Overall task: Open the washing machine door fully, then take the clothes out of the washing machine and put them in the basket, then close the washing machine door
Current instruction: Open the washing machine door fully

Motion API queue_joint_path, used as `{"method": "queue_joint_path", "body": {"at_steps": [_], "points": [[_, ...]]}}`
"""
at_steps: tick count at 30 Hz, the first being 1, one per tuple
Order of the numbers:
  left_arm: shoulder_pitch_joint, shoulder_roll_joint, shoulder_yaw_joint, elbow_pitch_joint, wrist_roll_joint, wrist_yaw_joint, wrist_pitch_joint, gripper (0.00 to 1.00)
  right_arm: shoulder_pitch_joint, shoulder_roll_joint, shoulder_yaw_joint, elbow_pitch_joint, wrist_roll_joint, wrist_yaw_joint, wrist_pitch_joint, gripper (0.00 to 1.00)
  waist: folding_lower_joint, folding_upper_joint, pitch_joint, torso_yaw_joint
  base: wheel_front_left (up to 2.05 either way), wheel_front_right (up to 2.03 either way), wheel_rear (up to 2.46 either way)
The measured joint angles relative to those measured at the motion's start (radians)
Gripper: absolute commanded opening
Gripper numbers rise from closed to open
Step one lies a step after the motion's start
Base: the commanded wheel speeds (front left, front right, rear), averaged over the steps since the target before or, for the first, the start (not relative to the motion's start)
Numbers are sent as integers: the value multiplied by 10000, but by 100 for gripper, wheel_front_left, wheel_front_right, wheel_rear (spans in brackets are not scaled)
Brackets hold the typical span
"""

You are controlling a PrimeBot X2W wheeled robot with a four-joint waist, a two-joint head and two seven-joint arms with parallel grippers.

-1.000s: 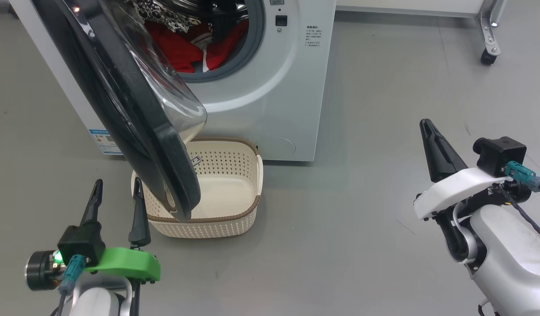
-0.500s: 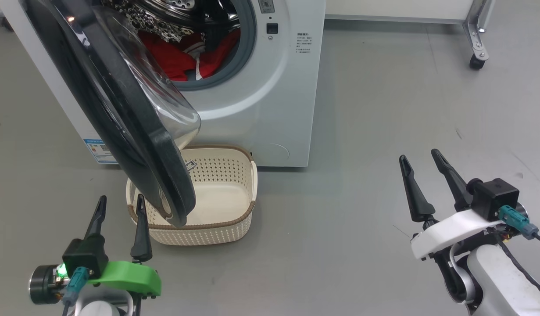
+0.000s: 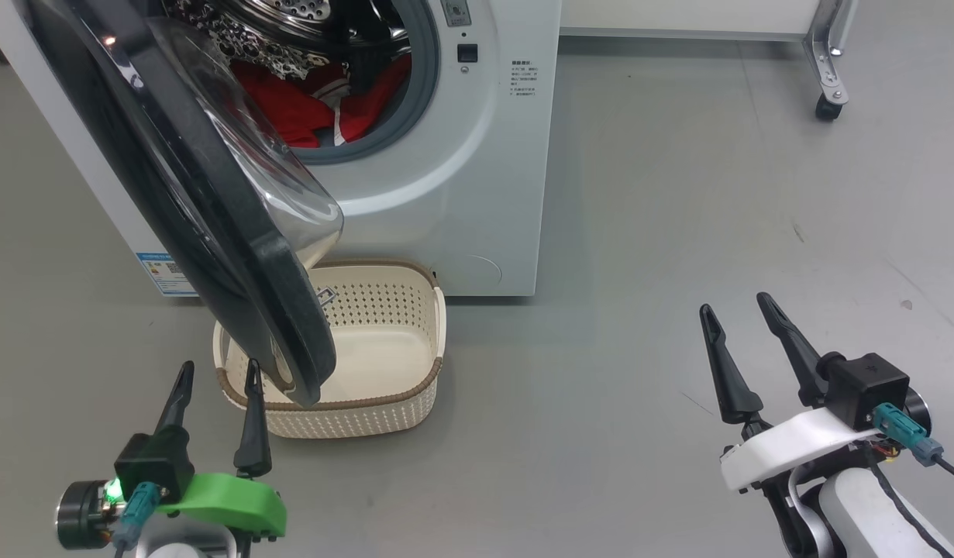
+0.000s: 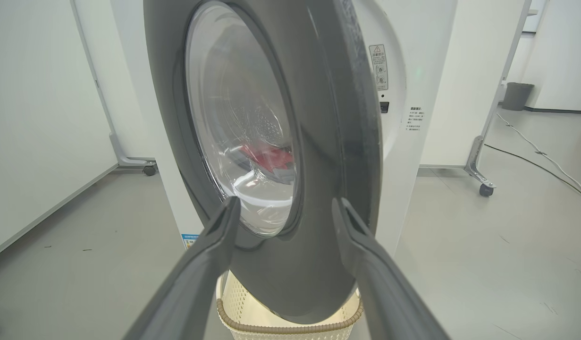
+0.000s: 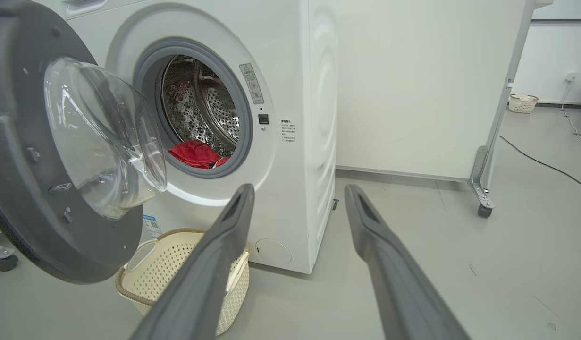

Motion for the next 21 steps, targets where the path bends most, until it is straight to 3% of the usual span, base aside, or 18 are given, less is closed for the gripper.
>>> {"method": "queue_joint_path", "body": {"at_steps": [21], "points": [[0, -13, 67, 190, 0, -77, 0, 100, 801, 581, -786, -247, -487, -2, 0, 100, 0, 0, 59, -167, 0, 0, 0]]}}
